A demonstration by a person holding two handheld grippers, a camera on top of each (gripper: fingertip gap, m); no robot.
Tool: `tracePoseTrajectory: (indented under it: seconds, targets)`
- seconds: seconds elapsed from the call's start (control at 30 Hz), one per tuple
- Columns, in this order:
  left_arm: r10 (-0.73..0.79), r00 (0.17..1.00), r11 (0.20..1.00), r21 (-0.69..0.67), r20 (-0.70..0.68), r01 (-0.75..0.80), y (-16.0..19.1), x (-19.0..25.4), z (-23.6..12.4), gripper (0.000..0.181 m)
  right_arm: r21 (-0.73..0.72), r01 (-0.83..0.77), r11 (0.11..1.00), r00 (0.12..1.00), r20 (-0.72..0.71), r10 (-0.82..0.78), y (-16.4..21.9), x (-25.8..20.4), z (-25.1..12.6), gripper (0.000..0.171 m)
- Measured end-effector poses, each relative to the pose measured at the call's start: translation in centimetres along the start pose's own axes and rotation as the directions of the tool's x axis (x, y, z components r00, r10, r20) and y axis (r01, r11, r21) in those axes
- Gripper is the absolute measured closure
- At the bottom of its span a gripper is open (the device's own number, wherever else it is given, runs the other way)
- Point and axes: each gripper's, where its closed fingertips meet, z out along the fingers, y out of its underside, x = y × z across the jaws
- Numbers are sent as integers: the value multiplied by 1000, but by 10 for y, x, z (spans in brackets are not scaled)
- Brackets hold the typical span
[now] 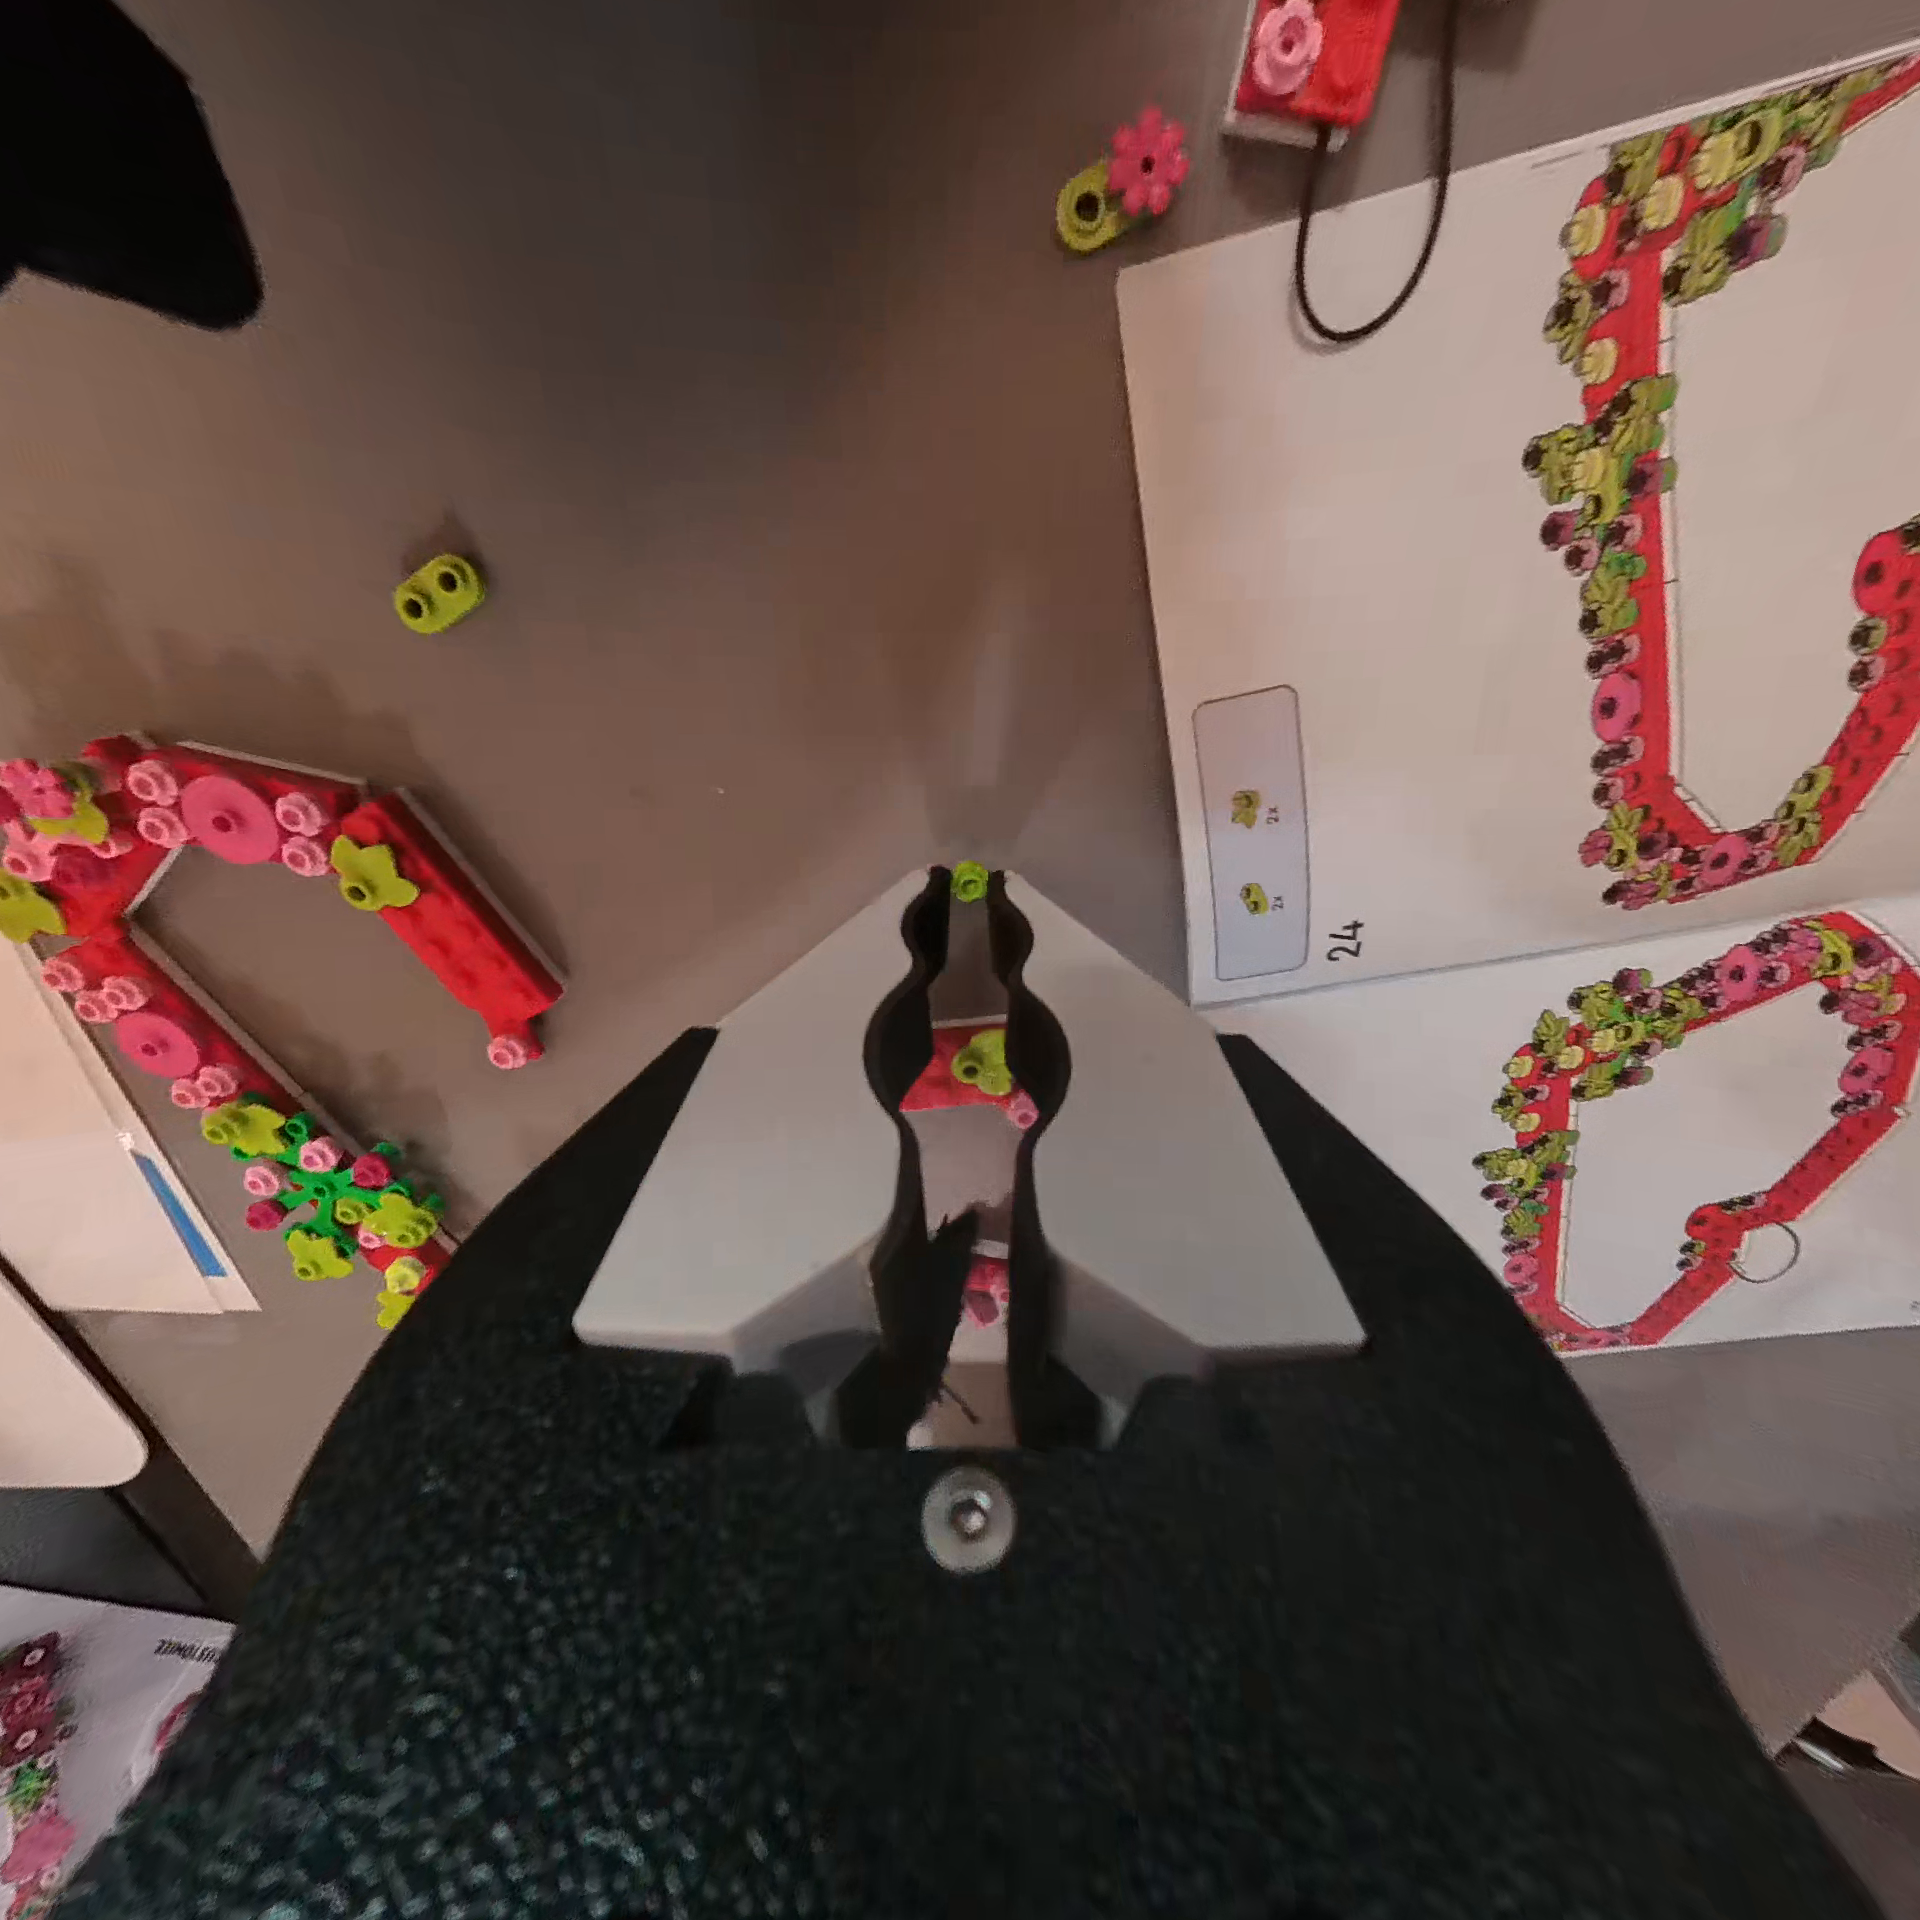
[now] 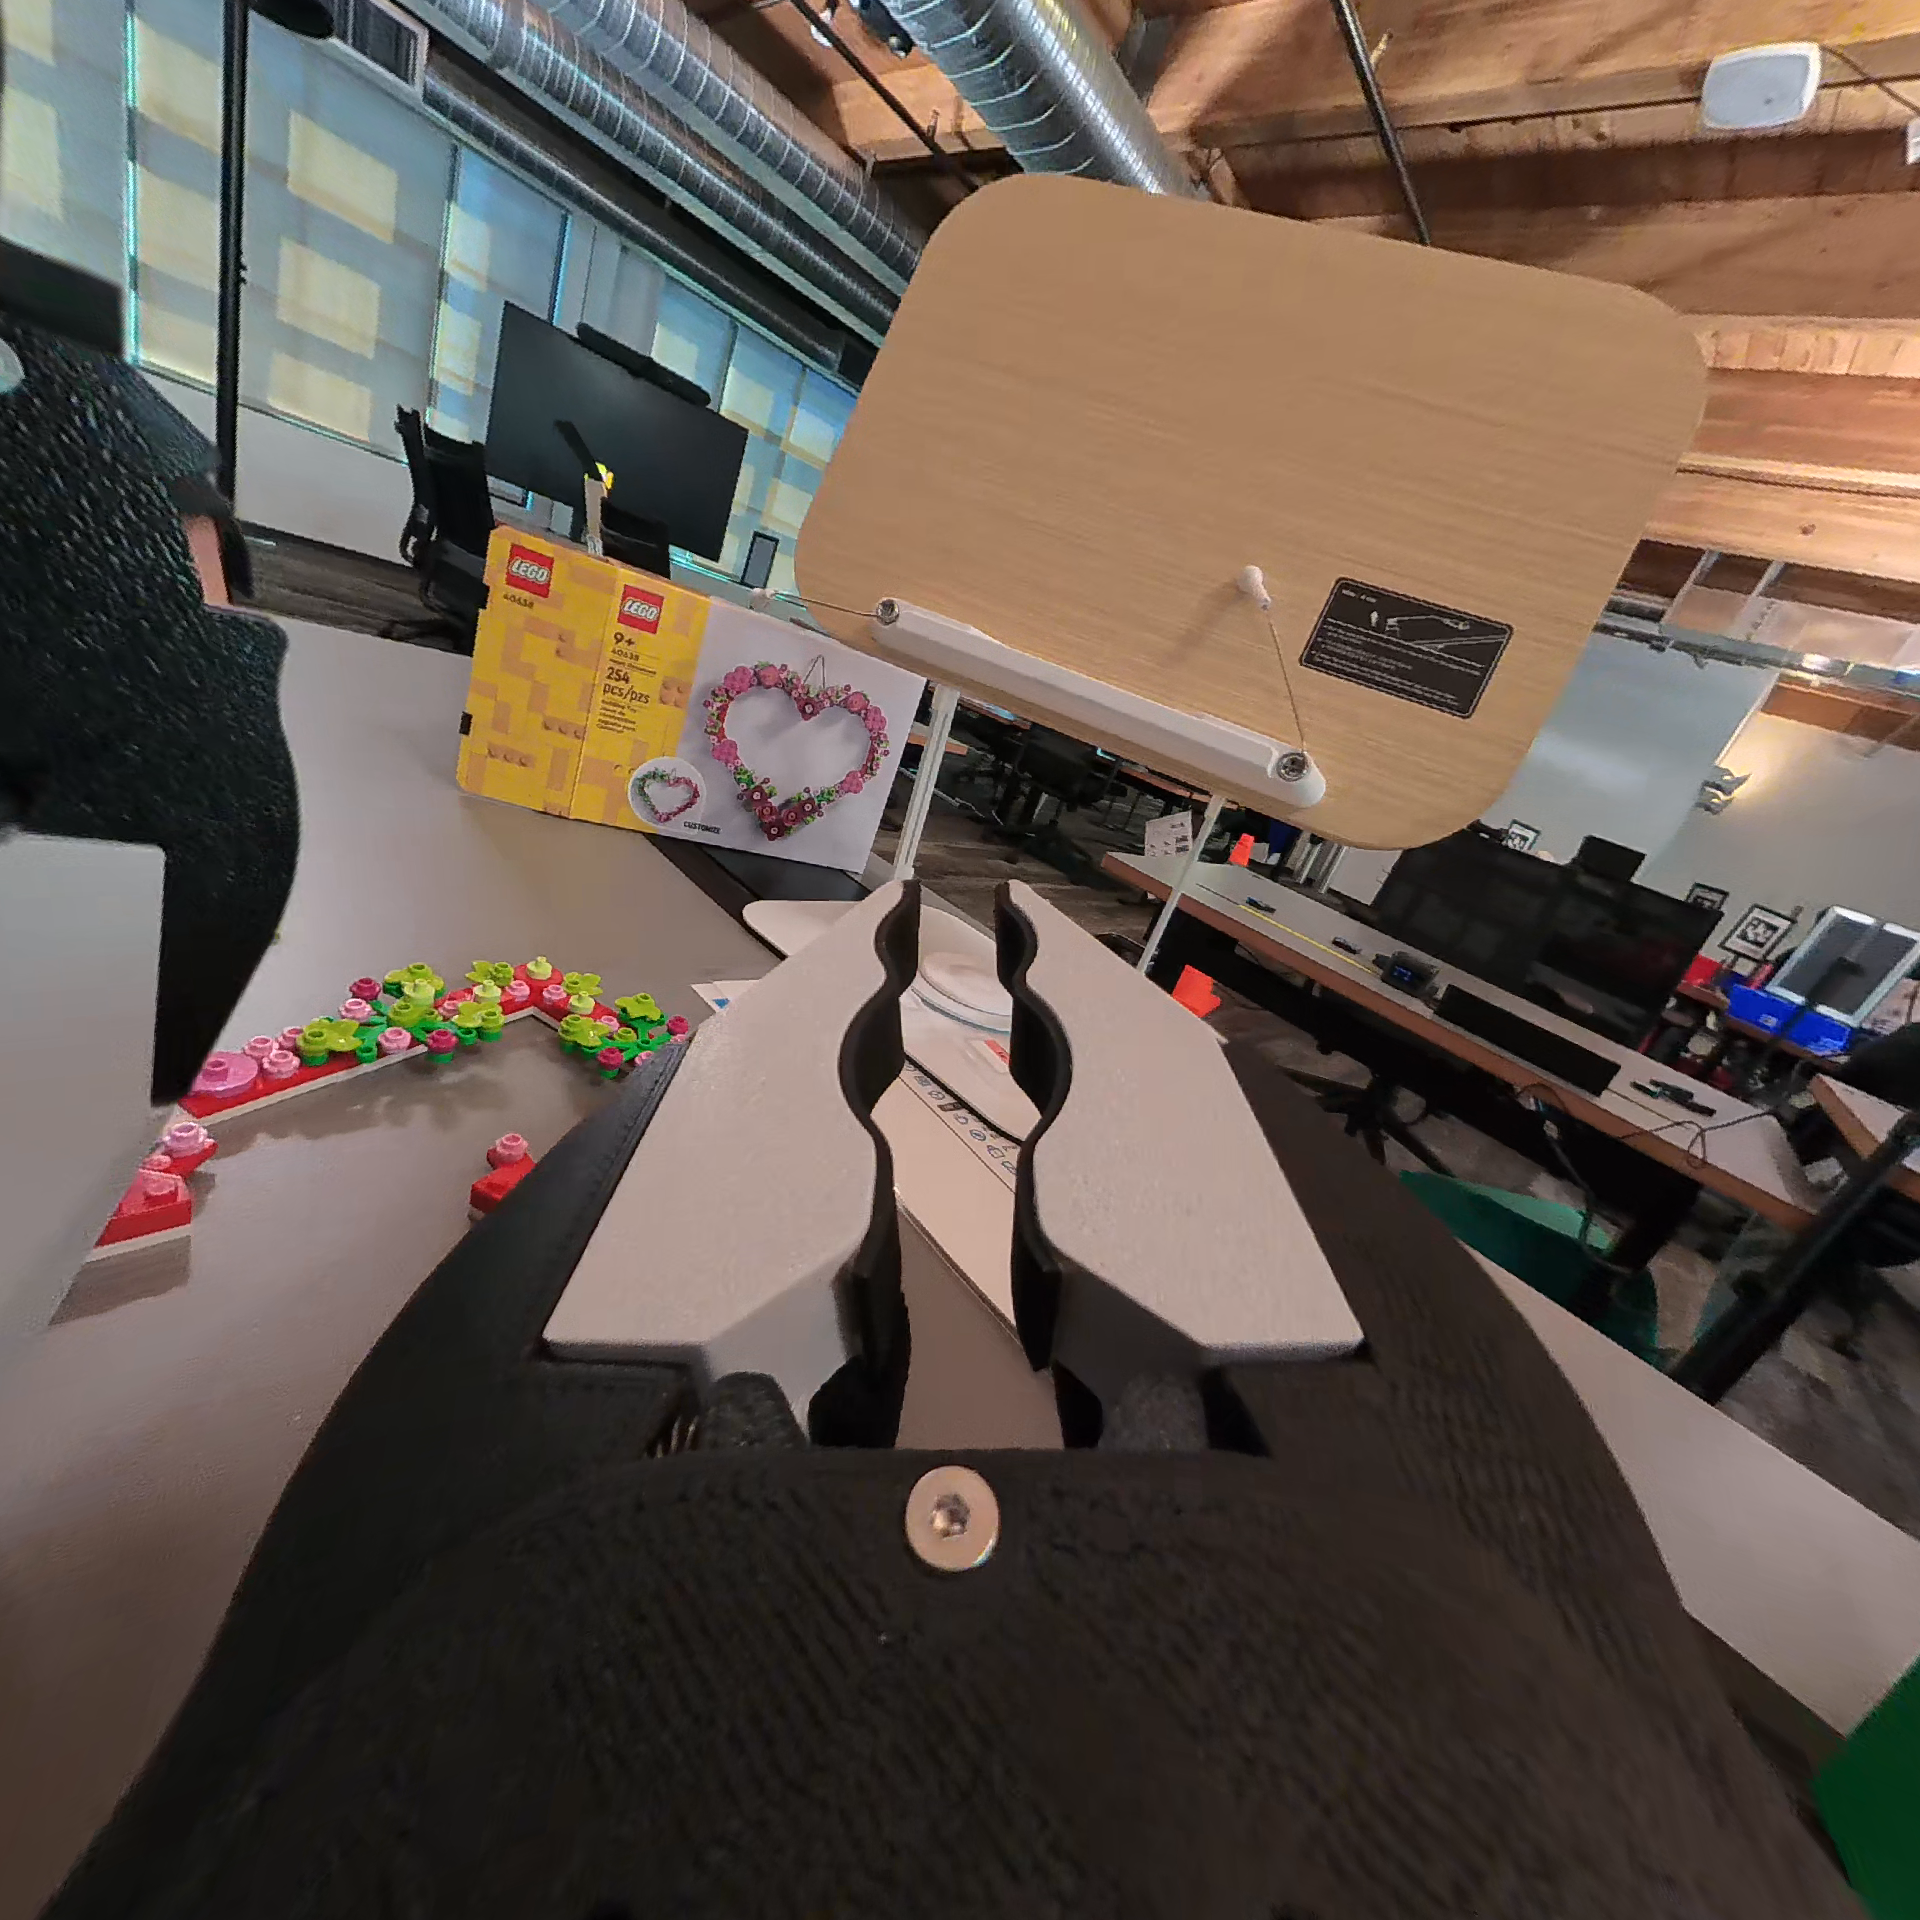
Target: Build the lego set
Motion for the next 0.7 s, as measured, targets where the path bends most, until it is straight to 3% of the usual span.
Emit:
tracePoseTrajectory:
  seconds: [0.03, 0.4, 0.57, 0.63, 0.7]
  targets:
    - [-4, 1000, 1000, 3, -6, 4, -1, 0, 0, 176, 3, -3, 1000, 1000, -3, 3, 0, 1, 0, 159]
    - [-39, 999, 999, -7, -21, 39, 2, -3, 4, 176, 11, -27, 1000, 1000, -1, 27, -1, 3, -1, 162]
    - [-106, 989, 994, -4, -99, 106, 0, 8, 2, 153, 38, -52, 998, 998, -26, 53, -4, 9, -3, 161]
    - [-99, 991, 995, -5, -89, 99, 0, 9, 2, 151, 39, -56, 998, 998, -22, 57, -4, 9, -3, 160]
    - [-97, 994, 995, -16, -44, 97, 3, 4, 3, 135, 40, -48, 998, 999, -15, 48, -4, 8, -3, 160]
